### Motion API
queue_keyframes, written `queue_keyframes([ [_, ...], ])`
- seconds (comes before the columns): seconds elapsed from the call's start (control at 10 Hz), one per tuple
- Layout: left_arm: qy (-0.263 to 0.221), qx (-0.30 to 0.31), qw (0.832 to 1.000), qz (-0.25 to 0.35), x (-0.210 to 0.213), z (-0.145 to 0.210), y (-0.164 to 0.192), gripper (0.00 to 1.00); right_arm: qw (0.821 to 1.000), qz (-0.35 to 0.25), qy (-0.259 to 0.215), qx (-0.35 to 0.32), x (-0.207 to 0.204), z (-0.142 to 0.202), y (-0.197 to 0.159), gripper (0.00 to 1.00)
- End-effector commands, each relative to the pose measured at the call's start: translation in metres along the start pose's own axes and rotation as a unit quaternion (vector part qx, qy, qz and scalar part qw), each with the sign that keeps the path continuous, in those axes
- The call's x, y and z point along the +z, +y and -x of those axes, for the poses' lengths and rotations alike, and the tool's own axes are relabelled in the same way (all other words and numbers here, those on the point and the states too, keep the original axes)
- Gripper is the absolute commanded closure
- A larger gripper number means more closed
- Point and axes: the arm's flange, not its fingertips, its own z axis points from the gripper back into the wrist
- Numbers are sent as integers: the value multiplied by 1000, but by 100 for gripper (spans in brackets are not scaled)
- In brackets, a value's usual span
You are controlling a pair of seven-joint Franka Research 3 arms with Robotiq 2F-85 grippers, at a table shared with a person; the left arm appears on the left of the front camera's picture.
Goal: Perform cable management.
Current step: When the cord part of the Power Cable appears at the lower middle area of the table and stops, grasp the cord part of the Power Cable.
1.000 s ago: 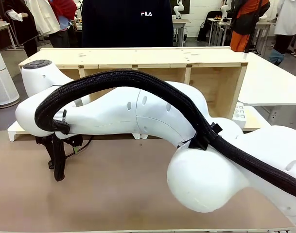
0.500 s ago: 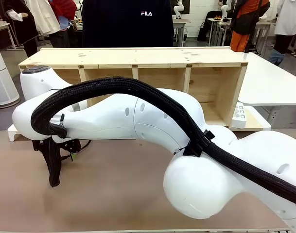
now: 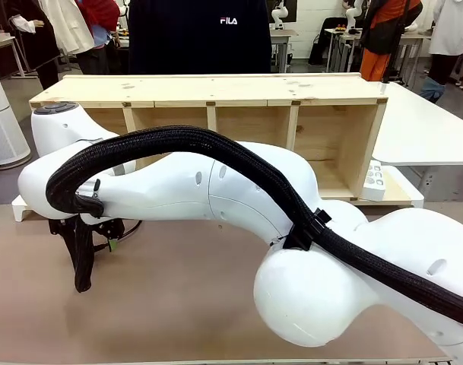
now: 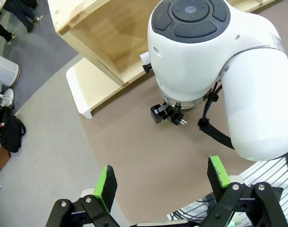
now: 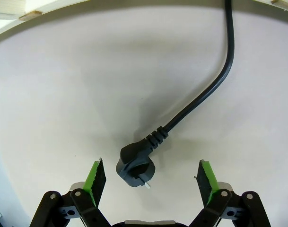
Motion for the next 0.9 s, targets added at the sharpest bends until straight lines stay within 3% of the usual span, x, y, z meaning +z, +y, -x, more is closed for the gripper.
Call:
queue_keyframes([
  [0.0,-6,1,1000,2,0,-2,0,0,1000,-2,15,-21,1,-15,34,0],
  [0.1,-6,1,1000,2,0,-2,0,0,999,-16,16,-26,2,-15,33,0],
  [0.2,-6,1,1000,2,0,-2,0,0,1000,0,1,-3,-1,0,0,0],
  [0.8,-6,1,1000,2,0,-2,0,0,1000,0,1,-3,-1,0,0,0],
])
